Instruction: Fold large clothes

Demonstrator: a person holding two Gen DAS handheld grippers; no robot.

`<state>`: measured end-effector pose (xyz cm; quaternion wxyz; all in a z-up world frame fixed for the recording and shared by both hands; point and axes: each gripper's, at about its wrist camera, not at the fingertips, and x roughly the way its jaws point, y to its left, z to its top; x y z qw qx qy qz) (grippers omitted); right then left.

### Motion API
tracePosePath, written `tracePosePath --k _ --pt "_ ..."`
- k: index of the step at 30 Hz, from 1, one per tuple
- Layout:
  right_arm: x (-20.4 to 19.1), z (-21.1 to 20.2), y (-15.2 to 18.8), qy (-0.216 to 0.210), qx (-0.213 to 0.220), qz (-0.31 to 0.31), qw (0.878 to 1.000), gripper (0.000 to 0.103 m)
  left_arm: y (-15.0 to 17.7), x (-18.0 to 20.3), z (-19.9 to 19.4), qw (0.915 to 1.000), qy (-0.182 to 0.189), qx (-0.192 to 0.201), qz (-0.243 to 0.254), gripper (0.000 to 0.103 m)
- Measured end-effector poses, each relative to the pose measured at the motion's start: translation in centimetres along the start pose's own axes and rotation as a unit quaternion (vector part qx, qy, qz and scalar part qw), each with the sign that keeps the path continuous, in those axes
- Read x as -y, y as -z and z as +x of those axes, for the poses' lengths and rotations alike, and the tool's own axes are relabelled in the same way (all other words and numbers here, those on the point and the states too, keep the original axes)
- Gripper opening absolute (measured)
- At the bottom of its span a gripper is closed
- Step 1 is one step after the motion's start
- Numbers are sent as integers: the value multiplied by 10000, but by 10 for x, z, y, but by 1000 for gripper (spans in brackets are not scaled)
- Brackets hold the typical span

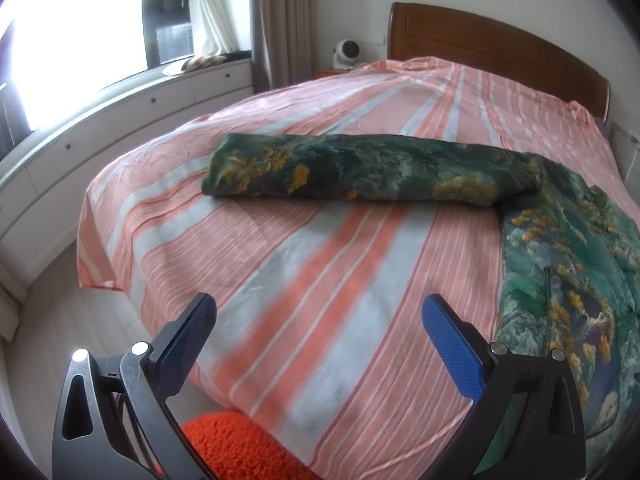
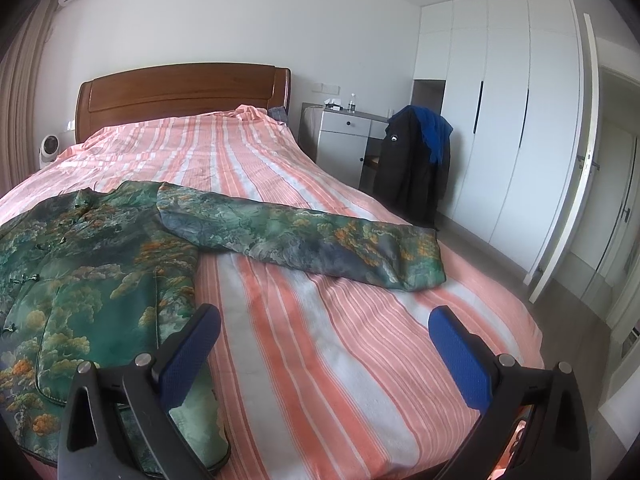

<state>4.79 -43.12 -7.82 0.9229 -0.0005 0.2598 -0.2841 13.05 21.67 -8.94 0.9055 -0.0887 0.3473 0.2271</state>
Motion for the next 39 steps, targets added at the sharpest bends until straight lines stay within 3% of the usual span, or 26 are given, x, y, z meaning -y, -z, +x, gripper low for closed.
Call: tracePosePath --k 7,10,13,19,26,30,33,36,37,39 --pt "-3 4 -2 -194 -184 -4 9996 102 0 0 2 10000 -10 -15 -11 103" --pt "-9 2 -5 -933 -417 281 9944 102 0 2 4 10000 -57 -37 29 103" --pt "-27 2 3 -1319 -541 148 9897 102 2 6 3 9999 -92 -7 127 103" --pt "-33 8 14 -1520 -718 106 9857 102 3 13 4 9995 -167 18 273 103" --pt "-15 26 13 -1543 -1034 626 9806 102 2 13 2 9995 -124 71 272 103" --pt "9 37 -4 -1851 -1065 1057 9712 102 2 5 4 10000 -31 24 88 103" --pt "47 66 -25 -2138 -1199 1882 9511 102 2 2 6 10000 11 -15 -27 103" --pt "95 115 -24 -2190 -1576 3185 9087 102 3 3 6 10000 21 -21 -57 103" --pt "112 137 -16 -2123 -1719 3730 8867 102 3 4 6 10000 14 -21 -42 103" --pt "130 166 -6 -2023 -1871 4284 8606 102 4 6 6 10000 -5 -23 11 103"
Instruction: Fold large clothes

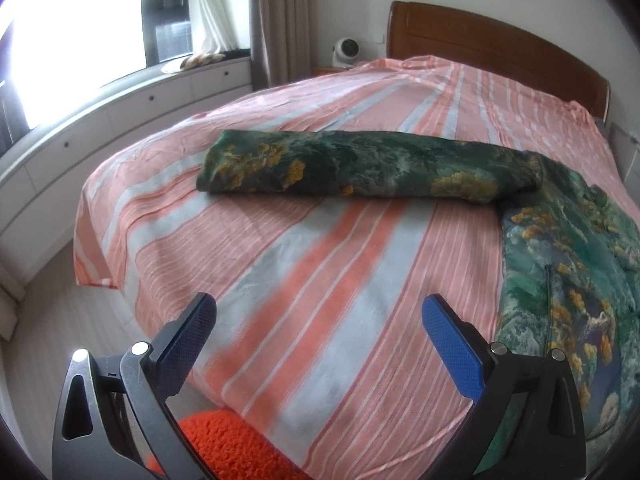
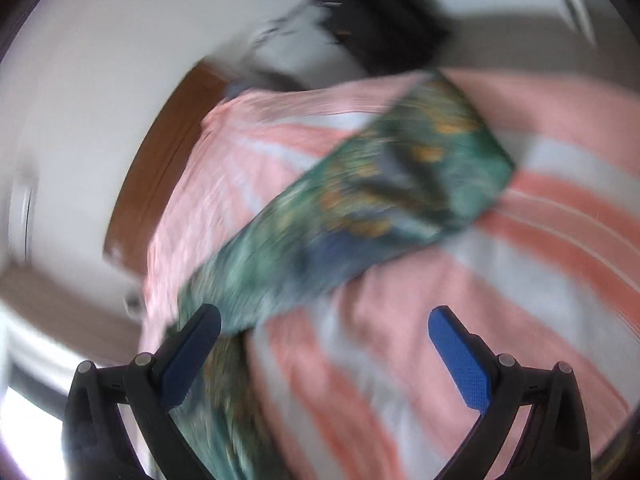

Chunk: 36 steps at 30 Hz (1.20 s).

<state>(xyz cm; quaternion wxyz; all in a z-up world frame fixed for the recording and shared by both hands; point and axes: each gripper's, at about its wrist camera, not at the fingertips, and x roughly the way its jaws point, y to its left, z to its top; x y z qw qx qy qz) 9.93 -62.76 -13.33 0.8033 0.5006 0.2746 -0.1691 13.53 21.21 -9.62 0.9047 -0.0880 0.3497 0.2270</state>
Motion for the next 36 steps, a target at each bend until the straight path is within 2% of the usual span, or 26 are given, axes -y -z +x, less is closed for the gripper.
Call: tracePosePath --k 4,6,7,8,10,12,15,18,20,23,26,30,31,32,34,36 --pt "25 25 -27 142 301 747 9966 98 1 6 2 9999 -68 -36 143 103" --pt "31 31 -36 294 587 1016 9927 80 1 10 5 9997 -112 -64 228 103" --pt "33 37 -41 349 644 1129 9909 64 1 12 5 9996 -133 -77 257 103" --pt "33 40 -44 433 667 1157 9901 41 1 12 5 9995 -134 -81 269 103" --pt "17 43 -52 871 765 971 9885 18 2 12 4 9996 -104 -65 261 103" --pt "-21 36 -58 885 949 481 9904 16 2 10 3 9997 -47 -40 230 103" --pt "-133 23 -55 317 1111 -917 9891 16 1 10 6 9998 0 -46 211 103" --pt "-256 18 -20 -495 982 -2188 9695 16 0 10 7 9998 46 -59 200 103" --pt "-329 29 21 -966 747 -2870 9501 16 1 8 5 9998 96 -45 149 103" --pt "-405 70 93 -1339 246 -3558 9246 16 0 4 3 9998 184 -28 53 103" --pt "-442 133 169 -1289 -346 -3968 9082 16 0 -1 2 9997 249 -34 -64 103" --pt "-438 211 244 -782 -958 -4296 8945 18 -1 -6 4 9993 320 -72 -188 102" --pt "-429 228 258 -627 -1165 -4266 8947 23 -1 -7 5 9992 335 -81 -214 102" --pt "-417 243 268 -487 -1462 -4188 8949 34 -1 -8 6 9990 351 -95 -245 102" --pt "-392 264 275 -352 -2163 -3945 8924 47 -2 -9 8 9988 368 -126 -289 102" --pt "-383 262 271 -460 -2250 -3936 8902 49 -2 -11 9 9985 390 -149 -349 102"
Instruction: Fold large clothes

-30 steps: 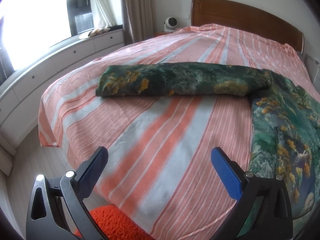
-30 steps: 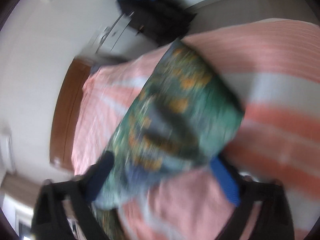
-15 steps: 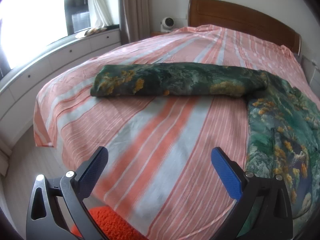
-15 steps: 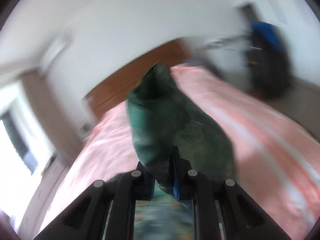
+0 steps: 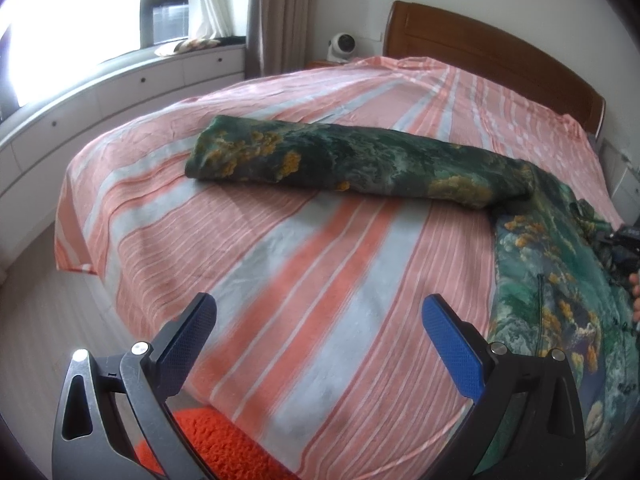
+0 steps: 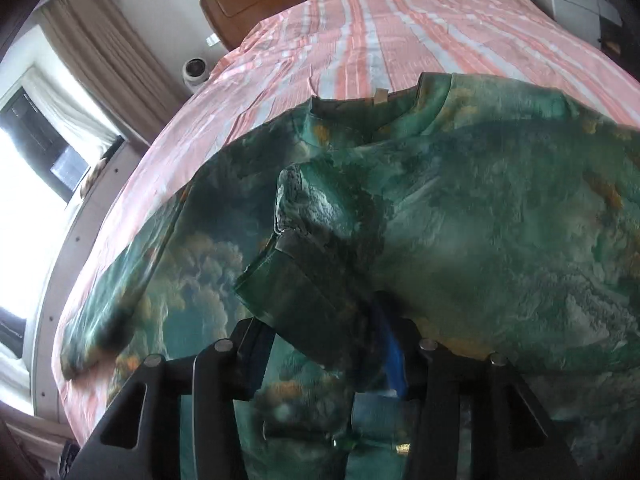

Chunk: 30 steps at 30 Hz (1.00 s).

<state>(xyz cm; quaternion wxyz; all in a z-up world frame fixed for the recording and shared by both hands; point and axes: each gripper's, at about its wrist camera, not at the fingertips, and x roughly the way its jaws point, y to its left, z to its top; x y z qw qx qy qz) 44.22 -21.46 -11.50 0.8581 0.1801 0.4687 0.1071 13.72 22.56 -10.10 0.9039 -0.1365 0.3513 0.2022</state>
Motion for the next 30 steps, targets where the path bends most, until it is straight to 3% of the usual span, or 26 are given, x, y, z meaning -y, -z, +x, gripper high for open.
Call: tracePosePath --k 4,5,7,9,11,15,18,24,26,30 --pt "4 -55 -3 -763 405 -100 9962 75 0 -4 0 9999 53 7 -119 102" --pt "4 -67 -3 -775 581 -176 9951 84 0 -5 0 9999 68 14 -151 102" --pt "8 -94 -5 -549 963 -391 9931 90 -1 -6 0 9998 79 8 -187 102" --pt "14 -102 -9 -50 1057 -624 9924 90 0 -6 2 9998 74 -21 -198 102" --pt "25 -92 -4 421 849 -657 9933 90 0 -6 3 9998 58 -46 -195 102" --pt "56 -28 19 738 -154 -224 9969 90 1 -7 2 9997 -8 -56 -232 102" --pt "40 -35 36 1113 325 -460 9922 90 1 -9 1 9996 -53 -47 -278 102" --pt "-18 -108 74 793 990 -893 9879 90 2 -8 1 9995 -93 -48 -286 102" --pt "-38 -127 105 775 1005 -1276 9837 96 2 -7 1 9996 -102 -29 -278 102" --pt "-59 -151 178 707 950 -1880 9750 96 4 -3 0 9997 -164 1 -193 102"
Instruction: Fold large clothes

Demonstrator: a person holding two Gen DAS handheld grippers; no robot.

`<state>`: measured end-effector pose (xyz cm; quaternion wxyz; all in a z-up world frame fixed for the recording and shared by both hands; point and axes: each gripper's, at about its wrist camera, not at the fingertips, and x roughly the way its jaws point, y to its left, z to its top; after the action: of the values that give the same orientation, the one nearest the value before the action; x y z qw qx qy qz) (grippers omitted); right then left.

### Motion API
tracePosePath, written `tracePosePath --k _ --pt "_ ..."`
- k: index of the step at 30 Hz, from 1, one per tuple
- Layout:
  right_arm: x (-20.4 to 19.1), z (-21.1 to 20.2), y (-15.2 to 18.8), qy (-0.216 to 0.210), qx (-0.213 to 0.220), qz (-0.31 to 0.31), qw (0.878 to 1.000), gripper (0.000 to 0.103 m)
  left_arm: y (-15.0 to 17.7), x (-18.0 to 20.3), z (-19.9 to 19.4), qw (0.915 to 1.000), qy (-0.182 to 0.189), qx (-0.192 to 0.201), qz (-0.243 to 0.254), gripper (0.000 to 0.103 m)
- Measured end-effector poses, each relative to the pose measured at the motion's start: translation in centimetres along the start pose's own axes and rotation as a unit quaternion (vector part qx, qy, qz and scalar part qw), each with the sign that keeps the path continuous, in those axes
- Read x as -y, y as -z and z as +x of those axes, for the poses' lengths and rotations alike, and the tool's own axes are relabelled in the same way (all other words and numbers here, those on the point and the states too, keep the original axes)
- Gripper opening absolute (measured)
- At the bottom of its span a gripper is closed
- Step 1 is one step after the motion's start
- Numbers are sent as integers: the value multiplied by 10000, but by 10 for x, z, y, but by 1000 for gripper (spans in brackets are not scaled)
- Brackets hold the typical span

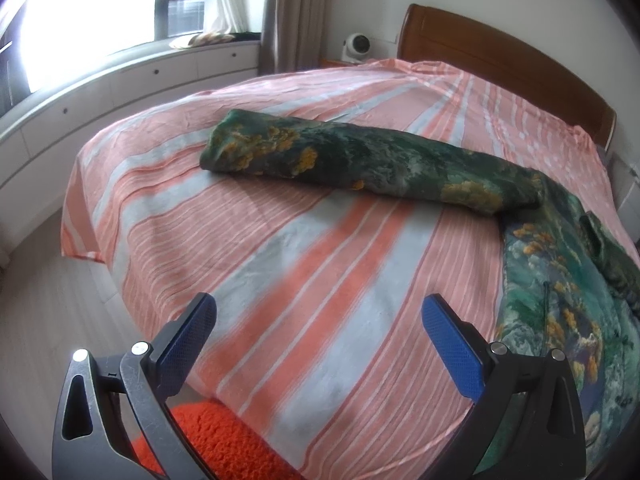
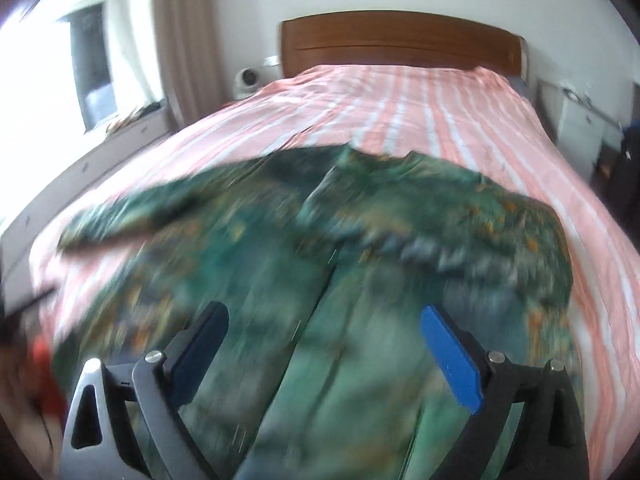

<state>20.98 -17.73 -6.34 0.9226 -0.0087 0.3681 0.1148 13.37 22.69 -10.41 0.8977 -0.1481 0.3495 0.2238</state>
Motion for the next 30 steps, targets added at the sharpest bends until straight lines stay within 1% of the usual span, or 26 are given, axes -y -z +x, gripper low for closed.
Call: tracePosePath --k 3,6,8,11,13,17,21,30 --pt "-16 -18 46 106 -105 -307 9994 96 2 5 -2 9999 -49 29 103 102" --pt "-25 -48 86 331 -16 -476 9983 96 3 10 -3 9997 -95 74 229 102" --pt "-27 -66 101 433 104 -544 9975 96 4 13 -4 9994 -118 83 303 102" --pt "-32 -92 118 736 403 -747 9937 96 4 14 -4 9993 -122 82 345 102" --pt "-33 -103 127 958 619 -908 9893 96 4 13 -5 9994 -107 82 325 102" --pt "-34 -116 136 1220 896 -991 9835 96 4 10 -5 9996 -96 49 242 103" --pt "-32 -118 142 1410 1052 -1063 9786 96 5 9 -5 9997 -103 42 229 102" --pt "-24 -111 149 1479 1176 -1093 9759 96 7 11 -5 9995 -78 -27 296 103"
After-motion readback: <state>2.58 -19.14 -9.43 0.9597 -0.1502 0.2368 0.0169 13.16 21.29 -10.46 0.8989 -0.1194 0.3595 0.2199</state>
